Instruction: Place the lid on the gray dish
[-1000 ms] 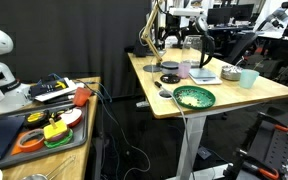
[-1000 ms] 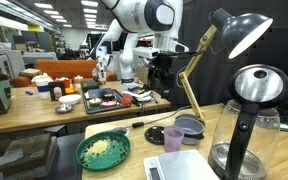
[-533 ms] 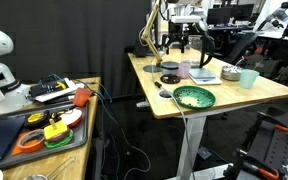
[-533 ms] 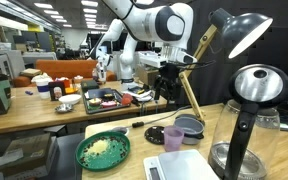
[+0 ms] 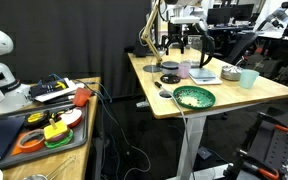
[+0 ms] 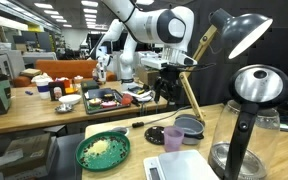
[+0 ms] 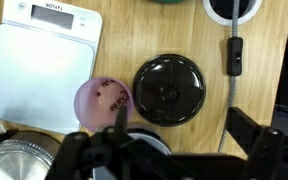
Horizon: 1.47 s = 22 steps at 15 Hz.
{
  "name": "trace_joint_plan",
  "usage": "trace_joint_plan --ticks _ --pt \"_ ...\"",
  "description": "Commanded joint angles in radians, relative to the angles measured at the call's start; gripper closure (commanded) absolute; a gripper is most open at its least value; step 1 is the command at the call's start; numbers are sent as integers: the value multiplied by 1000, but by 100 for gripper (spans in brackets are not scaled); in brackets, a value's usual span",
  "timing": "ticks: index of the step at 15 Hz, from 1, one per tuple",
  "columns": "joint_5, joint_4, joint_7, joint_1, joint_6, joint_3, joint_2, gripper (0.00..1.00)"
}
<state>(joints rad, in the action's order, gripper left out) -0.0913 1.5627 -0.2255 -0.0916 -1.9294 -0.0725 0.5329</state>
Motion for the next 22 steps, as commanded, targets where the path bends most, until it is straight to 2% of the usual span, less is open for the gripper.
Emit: trace_joint_plan --ticks 1,10,22 --pt "-6 -5 14 4 -16 -1 14 0" --pt "4 -100 47 19 -4 16 211 0" --pt "1 -267 74 14 86 22 337 0"
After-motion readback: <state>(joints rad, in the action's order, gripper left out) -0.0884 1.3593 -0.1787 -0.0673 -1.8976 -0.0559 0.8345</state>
